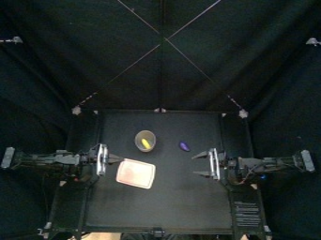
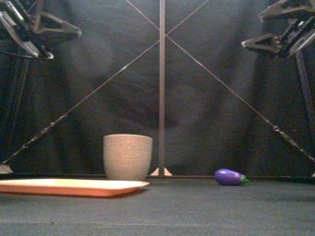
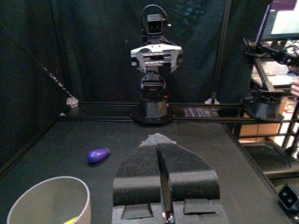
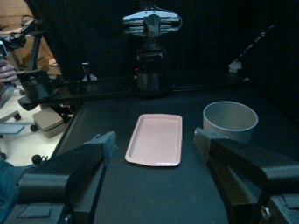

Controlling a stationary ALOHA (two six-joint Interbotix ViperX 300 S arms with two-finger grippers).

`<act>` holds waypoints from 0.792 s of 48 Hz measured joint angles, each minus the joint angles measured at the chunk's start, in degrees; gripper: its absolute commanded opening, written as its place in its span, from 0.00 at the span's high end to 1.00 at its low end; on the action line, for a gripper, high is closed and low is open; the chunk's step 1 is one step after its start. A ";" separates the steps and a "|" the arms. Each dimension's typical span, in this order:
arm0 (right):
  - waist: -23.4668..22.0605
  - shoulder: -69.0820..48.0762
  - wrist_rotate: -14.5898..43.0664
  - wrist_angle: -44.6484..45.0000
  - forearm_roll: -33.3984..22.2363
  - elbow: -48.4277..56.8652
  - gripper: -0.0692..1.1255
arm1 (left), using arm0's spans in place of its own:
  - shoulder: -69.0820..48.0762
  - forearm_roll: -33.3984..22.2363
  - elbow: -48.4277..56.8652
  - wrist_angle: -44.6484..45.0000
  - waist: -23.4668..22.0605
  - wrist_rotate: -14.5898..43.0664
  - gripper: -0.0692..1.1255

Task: Pick the corn then place it in the grey bowl
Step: Drop corn in the grey bowl and return to neutral

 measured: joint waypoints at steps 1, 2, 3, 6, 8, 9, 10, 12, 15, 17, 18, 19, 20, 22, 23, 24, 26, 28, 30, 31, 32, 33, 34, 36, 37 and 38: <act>0.00 -0.09 0.00 0.00 -0.09 0.00 0.07 | 0.00 0.00 0.00 0.00 0.09 0.00 0.96; 0.00 -0.09 0.00 0.00 -0.09 0.00 0.07 | 0.00 0.00 0.00 0.00 0.09 0.00 0.96; 0.00 -0.18 0.09 0.00 -0.09 0.00 0.07 | 0.00 0.00 0.00 0.00 0.18 -0.09 0.96; 0.00 -0.35 0.09 0.00 -0.35 0.00 0.07 | 0.00 0.00 0.00 0.00 0.26 0.00 0.96; 0.00 -0.53 0.00 0.00 -0.44 0.00 0.07 | 0.00 0.00 0.00 0.00 0.26 0.00 0.96; 0.00 -0.62 0.00 0.00 -0.44 0.00 0.07 | 0.00 0.00 0.00 0.00 0.26 0.00 0.96; 0.00 -0.70 0.00 0.00 -0.53 0.00 0.07 | 0.00 0.00 0.00 0.00 0.26 0.00 0.96; 0.00 -1.14 0.00 0.00 -0.79 0.00 0.07 | 0.00 0.00 0.00 0.00 0.26 -0.09 0.96; 0.00 -1.67 0.00 0.00 -1.14 0.00 0.07 | 0.00 0.00 0.00 0.00 0.26 0.00 0.96; 0.00 -2.11 0.00 0.00 -1.32 0.00 0.07 | 0.00 0.00 0.00 0.00 0.35 0.00 0.96; 0.00 -2.37 0.00 0.00 -1.49 0.00 0.07 | 0.00 -0.09 0.00 0.09 0.35 0.00 0.96; 0.00 -2.46 0.00 0.00 -1.58 0.00 0.07 | 0.00 -0.09 0.00 0.00 0.35 0.00 0.96; 0.00 -2.72 0.00 0.00 -1.67 0.00 0.07 | 0.00 0.00 0.00 0.00 0.26 0.00 0.96; 0.00 -2.99 0.00 0.00 -1.76 0.09 0.07 | 0.00 0.00 0.00 0.00 0.26 0.00 0.96; 0.00 -3.16 0.00 0.00 -1.85 0.00 0.07 | 0.00 -0.09 0.00 0.00 0.35 0.00 0.96; 0.00 -3.34 0.00 0.00 -1.85 0.09 0.07 | 0.00 0.00 0.00 0.00 0.35 0.00 0.96; 0.00 -3.43 0.00 0.00 -1.93 0.09 0.07 | 0.00 -0.09 0.00 0.00 0.26 -0.09 0.96; 0.00 -3.52 0.00 0.00 -1.93 0.09 0.07 | 0.00 0.00 0.00 0.00 0.26 0.00 0.96; 0.00 -3.60 0.00 0.00 -1.93 0.09 0.07 | 0.00 0.00 0.00 0.00 0.35 0.00 0.96; 0.00 -3.52 0.00 0.00 -1.93 0.18 0.07 | 0.00 -0.09 0.00 0.00 0.35 0.00 0.96; 0.00 -3.60 -0.09 0.00 -1.93 0.18 0.07 | 0.00 0.00 0.00 0.00 0.35 0.00 0.96; 0.00 -3.60 -0.09 0.00 -2.02 0.26 0.07 | 0.00 0.00 0.00 0.00 0.35 0.00 0.96; 0.00 -3.60 -0.09 0.00 -2.02 0.26 0.07 | 0.00 0.00 0.00 0.09 0.35 0.00 0.96; 0.00 -3.60 -0.09 0.00 -2.02 0.35 0.07 | 0.00 -0.09 0.00 0.00 0.26 -0.09 0.96; 0.00 -3.60 -0.09 0.00 -2.02 0.44 0.07 | 0.00 -0.09 0.00 0.00 0.35 0.00 0.96; 0.00 -3.60 -0.09 0.00 -2.02 0.44 0.07 | 0.00 0.00 0.00 0.00 0.26 0.00 0.96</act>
